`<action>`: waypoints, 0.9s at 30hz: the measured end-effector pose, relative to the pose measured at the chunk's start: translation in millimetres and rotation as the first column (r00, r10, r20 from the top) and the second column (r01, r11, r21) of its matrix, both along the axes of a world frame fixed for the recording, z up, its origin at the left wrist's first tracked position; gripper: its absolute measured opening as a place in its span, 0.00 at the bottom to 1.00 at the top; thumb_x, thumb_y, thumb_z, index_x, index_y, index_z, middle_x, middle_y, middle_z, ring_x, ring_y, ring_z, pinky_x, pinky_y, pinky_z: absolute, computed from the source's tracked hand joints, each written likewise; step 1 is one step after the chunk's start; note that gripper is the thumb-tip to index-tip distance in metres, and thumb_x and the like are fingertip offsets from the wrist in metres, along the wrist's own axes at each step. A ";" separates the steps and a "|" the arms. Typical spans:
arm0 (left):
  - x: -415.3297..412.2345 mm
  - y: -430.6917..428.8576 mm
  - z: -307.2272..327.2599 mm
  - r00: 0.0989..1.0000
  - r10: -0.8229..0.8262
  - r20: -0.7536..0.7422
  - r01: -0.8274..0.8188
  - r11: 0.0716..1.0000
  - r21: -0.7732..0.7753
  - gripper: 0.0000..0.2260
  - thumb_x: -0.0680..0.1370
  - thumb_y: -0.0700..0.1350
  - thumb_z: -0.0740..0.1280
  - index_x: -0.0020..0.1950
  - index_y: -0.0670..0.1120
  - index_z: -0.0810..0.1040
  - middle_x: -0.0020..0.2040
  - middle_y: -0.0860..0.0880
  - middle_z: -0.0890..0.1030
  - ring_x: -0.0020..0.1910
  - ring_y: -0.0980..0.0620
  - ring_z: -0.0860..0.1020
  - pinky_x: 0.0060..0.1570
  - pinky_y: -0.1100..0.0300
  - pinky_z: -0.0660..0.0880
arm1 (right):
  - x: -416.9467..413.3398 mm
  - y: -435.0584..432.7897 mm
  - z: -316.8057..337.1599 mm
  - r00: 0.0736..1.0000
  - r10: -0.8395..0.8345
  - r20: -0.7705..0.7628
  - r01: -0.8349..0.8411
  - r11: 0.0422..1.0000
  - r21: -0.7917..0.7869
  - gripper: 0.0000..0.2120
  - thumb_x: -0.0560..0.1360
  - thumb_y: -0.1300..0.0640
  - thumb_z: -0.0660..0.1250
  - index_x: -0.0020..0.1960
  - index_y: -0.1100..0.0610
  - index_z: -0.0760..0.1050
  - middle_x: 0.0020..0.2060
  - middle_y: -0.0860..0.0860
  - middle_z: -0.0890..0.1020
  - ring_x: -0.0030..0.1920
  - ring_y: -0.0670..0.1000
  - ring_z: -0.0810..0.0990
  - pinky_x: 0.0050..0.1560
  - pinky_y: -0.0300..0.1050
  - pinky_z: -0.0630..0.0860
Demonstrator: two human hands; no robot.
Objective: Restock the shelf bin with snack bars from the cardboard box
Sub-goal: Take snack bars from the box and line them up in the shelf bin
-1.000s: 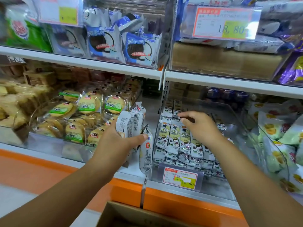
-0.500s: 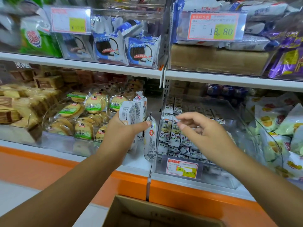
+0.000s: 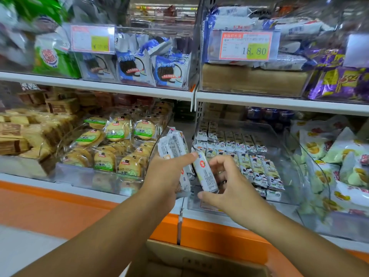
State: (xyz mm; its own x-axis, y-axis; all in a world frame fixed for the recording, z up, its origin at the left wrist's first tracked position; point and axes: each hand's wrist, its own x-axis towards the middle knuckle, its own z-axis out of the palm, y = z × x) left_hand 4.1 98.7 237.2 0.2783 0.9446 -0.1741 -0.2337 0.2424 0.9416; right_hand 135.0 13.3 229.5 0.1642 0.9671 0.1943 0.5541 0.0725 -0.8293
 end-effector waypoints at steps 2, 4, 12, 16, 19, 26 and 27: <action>-0.2 4.1 -2.2 1.000 -0.019 0.008 0.019 1.000 0.012 0.16 0.70 0.45 0.77 0.57 0.48 0.81 0.48 0.44 0.85 0.45 0.43 0.83 0.30 0.56 0.76 | 6.0 3.7 -0.7 0.992 0.002 -0.126 -0.006 0.999 -0.031 0.22 0.70 0.59 0.75 0.53 0.41 0.68 0.50 0.46 0.79 0.46 0.41 0.80 0.47 0.38 0.79; -1.7 9.3 -3.7 0.999 -0.042 0.014 0.042 0.998 0.036 0.20 0.69 0.45 0.78 0.59 0.49 0.80 0.51 0.46 0.86 0.51 0.42 0.83 0.40 0.51 0.78 | 13.2 6.0 1.0 0.958 -0.009 -0.286 -0.009 0.998 -0.063 0.19 0.72 0.62 0.72 0.55 0.43 0.73 0.52 0.47 0.80 0.51 0.47 0.82 0.54 0.48 0.80; -0.9 13.2 -5.2 0.988 -0.155 0.014 0.155 0.988 0.024 0.21 0.68 0.48 0.78 0.60 0.48 0.80 0.53 0.44 0.85 0.52 0.40 0.83 0.52 0.43 0.79 | 24.9 6.9 6.8 0.859 0.039 -0.510 -0.081 0.995 -0.060 0.20 0.77 0.71 0.61 0.60 0.49 0.75 0.50 0.55 0.83 0.47 0.57 0.85 0.50 0.57 0.79; -1.6 14.8 -5.7 0.988 -0.153 -0.002 0.153 0.988 0.003 0.23 0.67 0.50 0.79 0.60 0.48 0.81 0.53 0.44 0.85 0.53 0.40 0.82 0.36 0.55 0.76 | 32.5 6.8 6.9 0.910 0.062 -0.410 -0.073 0.997 -0.011 0.22 0.75 0.68 0.66 0.61 0.46 0.72 0.49 0.56 0.82 0.48 0.55 0.85 0.44 0.47 0.78; -2.3 17.6 -6.1 0.995 -0.102 -0.019 0.102 0.995 -0.009 0.27 0.62 0.52 0.81 0.59 0.49 0.82 0.55 0.45 0.85 0.57 0.39 0.80 0.47 0.48 0.78 | 33.0 4.4 5.6 0.949 0.120 -0.293 -0.120 0.993 0.015 0.24 0.73 0.64 0.70 0.58 0.36 0.74 0.49 0.50 0.80 0.49 0.53 0.84 0.48 0.43 0.80; -7.2 26.2 -7.6 0.991 0.043 -0.125 -0.024 0.988 0.150 0.11 0.71 0.48 0.77 0.50 0.55 0.78 0.46 0.49 0.84 0.47 0.45 0.82 0.42 0.51 0.77 | 47.9 18.9 9.0 0.983 -0.123 -0.138 0.138 0.985 0.108 0.15 0.79 0.59 0.63 0.54 0.38 0.77 0.57 0.45 0.80 0.45 0.43 0.83 0.39 0.36 0.77; -7.2 26.9 -7.6 0.990 0.040 -0.133 -0.019 0.987 0.158 0.12 0.72 0.48 0.77 0.52 0.55 0.78 0.46 0.49 0.84 0.47 0.45 0.82 0.43 0.50 0.78 | 56.2 23.8 11.0 0.976 -0.162 -0.144 0.178 0.978 0.105 0.15 0.78 0.59 0.64 0.55 0.38 0.76 0.58 0.44 0.79 0.45 0.43 0.82 0.40 0.34 0.75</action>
State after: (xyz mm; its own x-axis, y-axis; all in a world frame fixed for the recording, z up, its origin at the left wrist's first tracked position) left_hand -3.1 125.6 229.6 0.2338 0.9706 -0.0579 -0.1066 0.0848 0.9907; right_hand 191.2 37.1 240.5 0.3565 0.8946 0.2693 0.4515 0.0874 -0.8880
